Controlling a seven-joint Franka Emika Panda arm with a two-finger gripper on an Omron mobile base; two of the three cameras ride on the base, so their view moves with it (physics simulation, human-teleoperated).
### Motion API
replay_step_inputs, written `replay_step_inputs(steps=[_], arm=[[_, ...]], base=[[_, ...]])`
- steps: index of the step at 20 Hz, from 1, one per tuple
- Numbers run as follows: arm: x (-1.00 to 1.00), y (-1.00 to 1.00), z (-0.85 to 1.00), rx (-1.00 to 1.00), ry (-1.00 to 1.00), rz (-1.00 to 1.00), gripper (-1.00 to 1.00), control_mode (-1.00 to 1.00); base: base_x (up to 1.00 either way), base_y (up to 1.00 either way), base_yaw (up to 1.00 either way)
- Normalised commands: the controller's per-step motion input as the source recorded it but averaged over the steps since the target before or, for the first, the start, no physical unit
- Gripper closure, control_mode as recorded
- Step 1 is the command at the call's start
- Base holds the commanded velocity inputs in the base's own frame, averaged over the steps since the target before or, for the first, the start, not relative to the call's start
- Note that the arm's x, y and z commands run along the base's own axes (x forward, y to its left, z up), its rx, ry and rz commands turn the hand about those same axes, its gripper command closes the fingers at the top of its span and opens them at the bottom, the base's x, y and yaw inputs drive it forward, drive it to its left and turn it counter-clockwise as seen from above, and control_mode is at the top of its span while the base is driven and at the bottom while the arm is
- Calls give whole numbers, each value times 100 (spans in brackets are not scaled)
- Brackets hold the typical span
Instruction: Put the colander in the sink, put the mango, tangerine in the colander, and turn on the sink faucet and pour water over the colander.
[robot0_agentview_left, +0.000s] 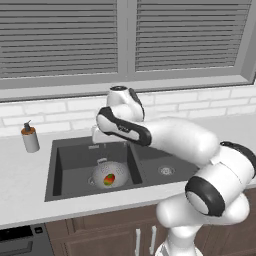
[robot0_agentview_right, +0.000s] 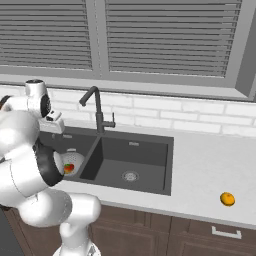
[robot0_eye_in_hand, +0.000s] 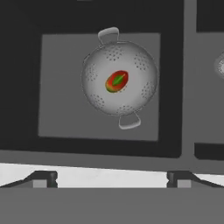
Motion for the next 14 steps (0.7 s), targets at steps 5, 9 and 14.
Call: replay_step_inputs(steps=[5,9,14], arm=[[-83,-65,75,-4,-5,1,-100,-100],[-69,-99,43,-1,-4,0,-100,-100],[-63,-100,17,0,-5,0,-100,-100]], base=[[0,0,0],[0,0,0],[0,0,0]])
